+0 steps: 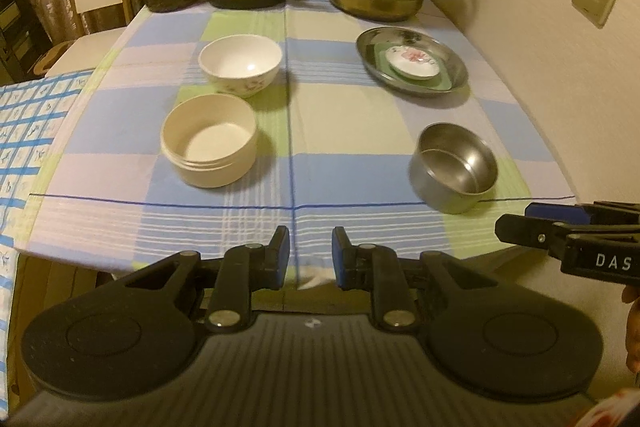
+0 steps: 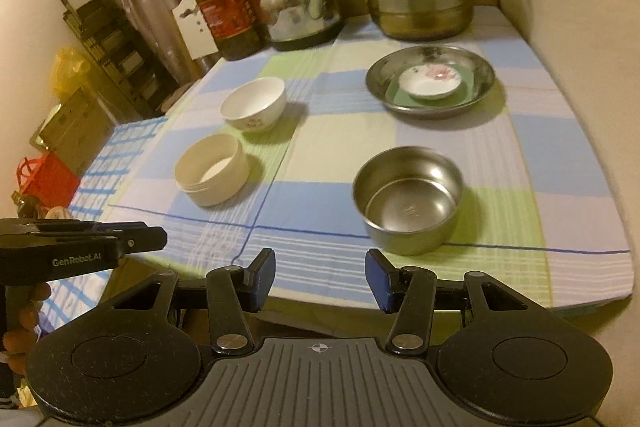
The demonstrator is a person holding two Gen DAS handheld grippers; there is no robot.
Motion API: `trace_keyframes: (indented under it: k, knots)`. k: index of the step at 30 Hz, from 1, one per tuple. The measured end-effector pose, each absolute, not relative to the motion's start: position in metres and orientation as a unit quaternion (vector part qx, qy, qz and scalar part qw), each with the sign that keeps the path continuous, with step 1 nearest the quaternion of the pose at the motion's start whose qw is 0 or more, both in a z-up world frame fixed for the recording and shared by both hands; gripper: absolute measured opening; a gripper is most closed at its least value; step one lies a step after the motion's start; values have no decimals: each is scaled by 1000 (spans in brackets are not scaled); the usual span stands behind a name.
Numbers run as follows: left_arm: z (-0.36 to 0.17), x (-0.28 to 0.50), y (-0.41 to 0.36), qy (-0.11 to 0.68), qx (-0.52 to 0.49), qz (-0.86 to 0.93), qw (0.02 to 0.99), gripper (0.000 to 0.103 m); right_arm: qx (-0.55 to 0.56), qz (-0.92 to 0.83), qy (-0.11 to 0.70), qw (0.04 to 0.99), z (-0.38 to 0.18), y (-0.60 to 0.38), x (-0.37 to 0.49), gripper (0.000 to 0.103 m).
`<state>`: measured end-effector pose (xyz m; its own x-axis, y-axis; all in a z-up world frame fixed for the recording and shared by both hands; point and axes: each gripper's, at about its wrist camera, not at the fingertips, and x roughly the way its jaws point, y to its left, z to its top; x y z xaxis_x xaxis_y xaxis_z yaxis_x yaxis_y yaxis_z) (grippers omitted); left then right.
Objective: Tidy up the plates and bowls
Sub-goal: 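Move the left gripper to the cream bowl stack and grasp its rim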
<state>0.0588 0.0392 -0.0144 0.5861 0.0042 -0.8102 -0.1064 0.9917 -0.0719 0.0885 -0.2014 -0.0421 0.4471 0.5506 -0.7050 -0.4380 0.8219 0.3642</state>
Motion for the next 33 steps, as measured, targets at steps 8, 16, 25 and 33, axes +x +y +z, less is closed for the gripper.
trace_keyframes:
  k: [8,16,25,33]
  knots:
    - [-28,73,86,482,-60,23,874,20,71,278,461,840,-53,-161,96,51]
    - [-41,93,135,493,-65,16,867,20,77,257,477,837,-59,-116,112,51]
    - [-54,120,188,492,-71,21,868,20,77,250,471,842,-66,-66,136,51]
    - [-63,155,212,494,-70,-3,866,20,82,242,474,843,-76,-25,159,51]
